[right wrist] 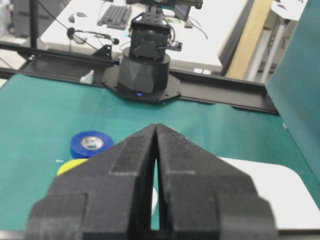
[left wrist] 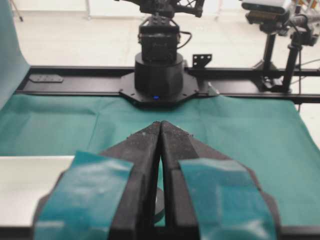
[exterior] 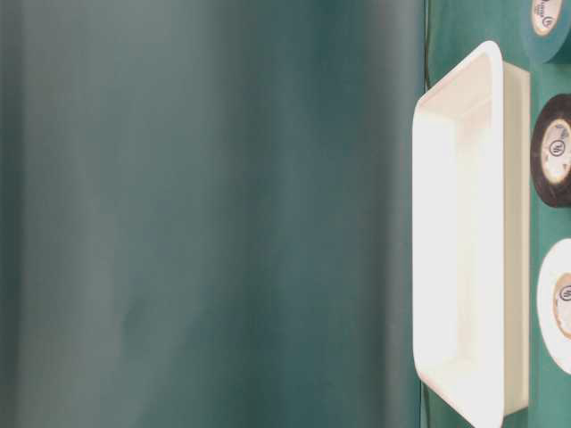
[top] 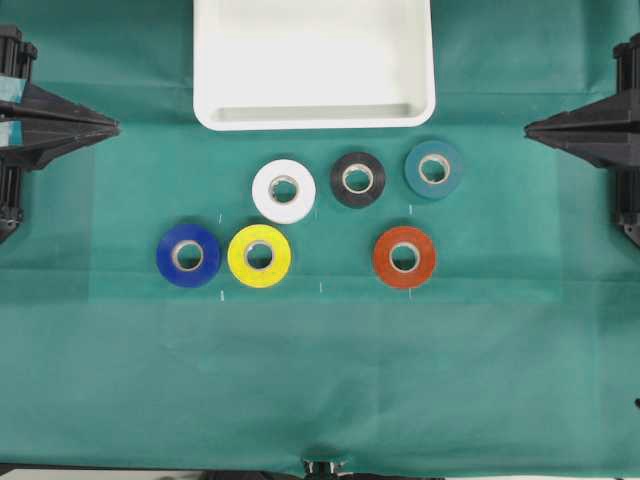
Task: Pick up the tape from a random location and place it into the white case.
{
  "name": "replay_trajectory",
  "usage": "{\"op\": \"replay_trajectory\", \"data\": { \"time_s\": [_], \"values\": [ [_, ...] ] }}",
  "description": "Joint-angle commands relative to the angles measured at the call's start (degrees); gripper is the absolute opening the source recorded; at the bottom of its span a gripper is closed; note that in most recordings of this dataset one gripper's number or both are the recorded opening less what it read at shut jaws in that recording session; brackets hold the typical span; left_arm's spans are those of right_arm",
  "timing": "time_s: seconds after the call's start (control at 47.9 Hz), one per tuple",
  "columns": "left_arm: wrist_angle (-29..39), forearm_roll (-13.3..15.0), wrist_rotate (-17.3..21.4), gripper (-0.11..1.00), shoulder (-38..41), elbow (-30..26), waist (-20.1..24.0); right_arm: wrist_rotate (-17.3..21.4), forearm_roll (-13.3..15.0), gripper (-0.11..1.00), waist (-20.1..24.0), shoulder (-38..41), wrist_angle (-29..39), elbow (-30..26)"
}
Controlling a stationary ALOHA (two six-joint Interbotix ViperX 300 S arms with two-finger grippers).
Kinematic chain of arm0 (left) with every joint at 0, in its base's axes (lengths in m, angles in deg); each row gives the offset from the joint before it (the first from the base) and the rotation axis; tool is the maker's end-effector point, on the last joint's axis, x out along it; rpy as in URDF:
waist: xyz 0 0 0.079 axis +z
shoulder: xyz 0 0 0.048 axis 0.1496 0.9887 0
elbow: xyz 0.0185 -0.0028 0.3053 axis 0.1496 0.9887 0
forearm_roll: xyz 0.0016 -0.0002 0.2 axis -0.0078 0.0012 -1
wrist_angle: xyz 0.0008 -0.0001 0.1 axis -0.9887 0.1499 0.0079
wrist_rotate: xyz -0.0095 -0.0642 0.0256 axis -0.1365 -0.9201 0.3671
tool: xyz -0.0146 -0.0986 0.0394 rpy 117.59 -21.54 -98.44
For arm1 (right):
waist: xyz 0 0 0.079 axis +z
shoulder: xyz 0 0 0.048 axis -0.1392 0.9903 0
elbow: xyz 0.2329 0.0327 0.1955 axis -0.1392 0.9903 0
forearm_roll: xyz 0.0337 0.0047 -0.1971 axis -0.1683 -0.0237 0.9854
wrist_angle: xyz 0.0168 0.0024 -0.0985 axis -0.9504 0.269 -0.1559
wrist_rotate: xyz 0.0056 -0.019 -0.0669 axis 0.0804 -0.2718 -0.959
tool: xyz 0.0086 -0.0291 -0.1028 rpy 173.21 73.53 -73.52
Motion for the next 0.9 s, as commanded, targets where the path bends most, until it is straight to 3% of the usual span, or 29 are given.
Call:
{"op": "replay_trajectory", "data": {
  "time_s": [0.0, 0.815, 0.878],
  "values": [
    [0.79, 0.18, 0.26, 0.02, 0.53, -0.88, -0.26, 0.26, -0.35, 0.0, 0.0, 0.7, 0.0, -1.85],
    [0.88, 0.53, 0.09, 0.02, 0.62, -0.97, -0.18, 0.35, -0.26, 0.0, -0.09, 1.32, 2.99, -2.72],
    [0.88, 0.53, 0.0, 0.06, 0.53, -1.05, -0.18, 0.35, -0.35, 0.0, 0.0, 1.32, 3.08, -2.81]
  ]
}}
